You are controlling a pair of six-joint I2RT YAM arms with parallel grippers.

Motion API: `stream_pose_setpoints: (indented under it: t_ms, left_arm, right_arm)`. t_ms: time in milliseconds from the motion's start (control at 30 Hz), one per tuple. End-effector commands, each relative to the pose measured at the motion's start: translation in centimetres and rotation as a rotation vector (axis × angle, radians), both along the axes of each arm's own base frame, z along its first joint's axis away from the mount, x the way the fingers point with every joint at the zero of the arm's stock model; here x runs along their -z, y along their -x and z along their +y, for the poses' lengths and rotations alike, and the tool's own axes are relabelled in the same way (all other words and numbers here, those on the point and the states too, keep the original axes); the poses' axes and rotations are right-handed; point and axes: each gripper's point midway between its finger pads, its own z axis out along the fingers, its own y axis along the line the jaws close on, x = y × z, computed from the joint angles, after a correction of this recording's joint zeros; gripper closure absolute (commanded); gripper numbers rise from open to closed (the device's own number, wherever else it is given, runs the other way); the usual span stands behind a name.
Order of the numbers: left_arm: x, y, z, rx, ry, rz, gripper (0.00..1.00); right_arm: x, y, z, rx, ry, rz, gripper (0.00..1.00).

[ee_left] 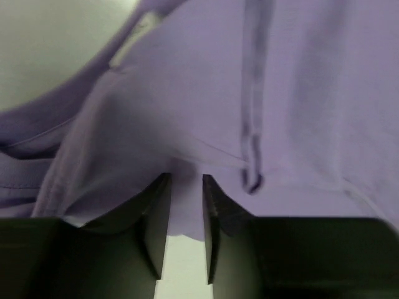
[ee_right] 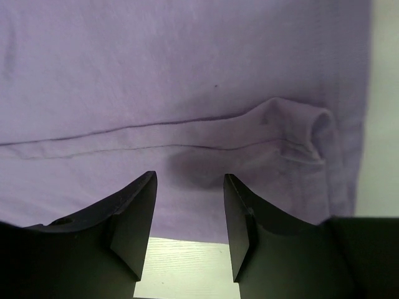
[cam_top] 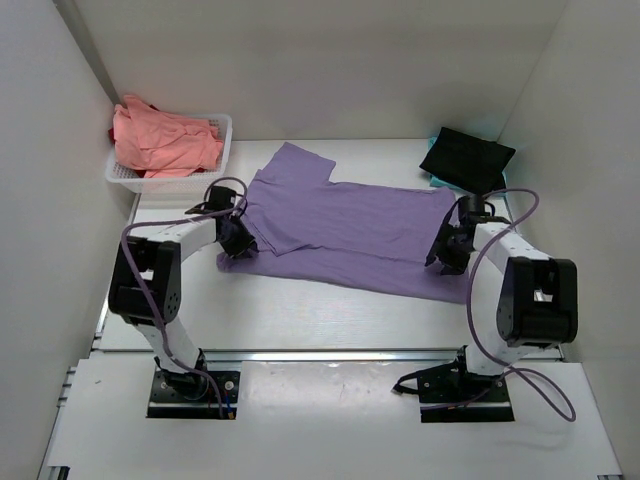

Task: Fold and stack the t-shirts
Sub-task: Fold the flattened tshirt in 1/3 of the way

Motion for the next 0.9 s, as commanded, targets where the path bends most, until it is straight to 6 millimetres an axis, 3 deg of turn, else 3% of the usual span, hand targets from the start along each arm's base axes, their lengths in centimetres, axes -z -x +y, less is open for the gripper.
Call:
stream_pose_setpoints:
  t_ms: [0,67,167,233,300,533,600,767,867]
  left_arm:
    - [1.3,1.4,1.6,-0.001,-0.081,0.071,0.68]
    - [2.6,4.1,1.9,0.011,-0.094,0.152,0.84]
    - [3.6,7.8,2.5,0.023,-0.106,0.216,0.98]
    - [3.4,9.6,2.8,0.021,-0.090,0.217,0.98]
    - [4.6,13.0,3.0,0.033,-0.083,0.283,0.99]
    - [4.5,19.3,4.0,0.029,-0.086,0.294,1.00]
    - [4.5,20.6,4.4,0.005,-0.073,0.290,1.00]
    - [2.7,20.9,3.9,-0.032,-0.048,0.225,1.00]
    - [3.1,22.4,4.6,-0.067,-0.028,0.222,1.00]
  right_arm:
    - [0.9,0.2,0.5,-0.028,-0.004,0.027,0.56]
    - [1.8,1.3,0.9,-0.042,-0.035,0.083,0.55]
    - [2.8,2.5,1.3,-0.083,-0.062,0.153,0.55]
    - [3.3,3.5,1.6,-0.121,-0.065,0.191,0.54]
    - [3.7,4.1,2.2,-0.149,-0.073,0.220,0.54]
    - [4.3,6.3,3.2,-0.200,-0.051,0.275,0.53]
    - [4.4,7.4,3.9,-0.211,-0.070,0.296,0.52]
    - [4.1,9.8,4.6,-0.222,-0.069,0.309,0.53]
    - [3.0,11.2,4.7,-0.208,-0.076,0.303,0.52]
